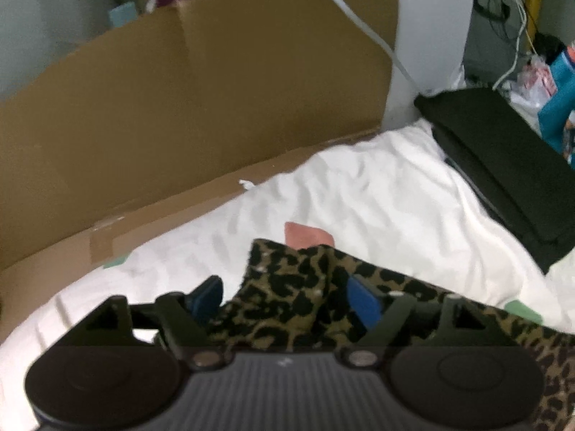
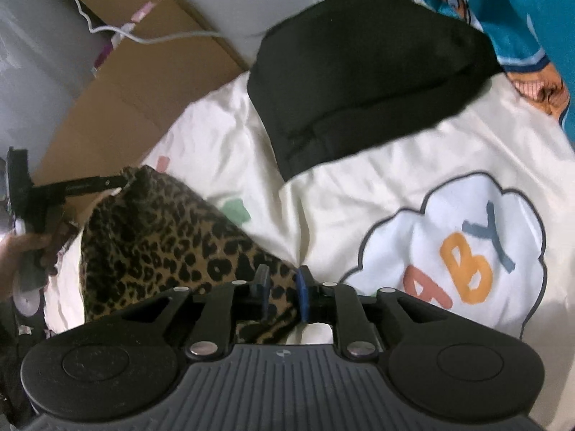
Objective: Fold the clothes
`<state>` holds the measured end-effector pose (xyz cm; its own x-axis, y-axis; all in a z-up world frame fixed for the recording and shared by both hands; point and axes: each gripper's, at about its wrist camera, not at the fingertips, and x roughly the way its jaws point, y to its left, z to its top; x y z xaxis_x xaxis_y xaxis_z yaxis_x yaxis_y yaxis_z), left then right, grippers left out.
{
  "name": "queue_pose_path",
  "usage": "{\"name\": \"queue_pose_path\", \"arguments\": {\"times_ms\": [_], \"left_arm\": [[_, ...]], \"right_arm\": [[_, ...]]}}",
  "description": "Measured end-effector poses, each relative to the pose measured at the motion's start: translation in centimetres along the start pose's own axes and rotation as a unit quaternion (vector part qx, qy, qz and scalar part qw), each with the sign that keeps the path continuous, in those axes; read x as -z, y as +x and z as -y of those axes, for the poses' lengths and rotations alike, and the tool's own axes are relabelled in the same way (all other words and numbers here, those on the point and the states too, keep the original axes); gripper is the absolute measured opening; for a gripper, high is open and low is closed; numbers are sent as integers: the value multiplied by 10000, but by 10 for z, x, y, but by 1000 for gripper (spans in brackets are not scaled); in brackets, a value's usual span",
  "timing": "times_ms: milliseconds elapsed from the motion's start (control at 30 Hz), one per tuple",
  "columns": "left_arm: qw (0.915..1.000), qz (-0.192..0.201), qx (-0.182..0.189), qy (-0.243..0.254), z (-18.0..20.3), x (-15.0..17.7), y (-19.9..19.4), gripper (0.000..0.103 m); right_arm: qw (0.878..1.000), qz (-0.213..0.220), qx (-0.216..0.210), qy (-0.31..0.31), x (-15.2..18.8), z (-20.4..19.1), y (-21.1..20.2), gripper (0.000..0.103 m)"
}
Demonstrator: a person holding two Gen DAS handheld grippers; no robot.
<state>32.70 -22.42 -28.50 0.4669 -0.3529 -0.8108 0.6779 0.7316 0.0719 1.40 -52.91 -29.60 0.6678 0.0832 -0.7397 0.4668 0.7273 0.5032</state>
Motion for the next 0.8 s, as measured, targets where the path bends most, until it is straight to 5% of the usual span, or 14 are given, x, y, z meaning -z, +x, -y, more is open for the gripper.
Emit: {"name": "queue_pose_path", "arguments": {"times_ms": [333, 800], "left_arm": [[9986, 177, 326, -377, -28, 30, -62, 76], [9960, 447, 516, -571, -33, 74, -100, 71]], "right_arm": [[9995, 182, -98, -229, -8, -20, -4, 22], [9982, 266, -57, -533, -18, -47, 6, 22]]}}
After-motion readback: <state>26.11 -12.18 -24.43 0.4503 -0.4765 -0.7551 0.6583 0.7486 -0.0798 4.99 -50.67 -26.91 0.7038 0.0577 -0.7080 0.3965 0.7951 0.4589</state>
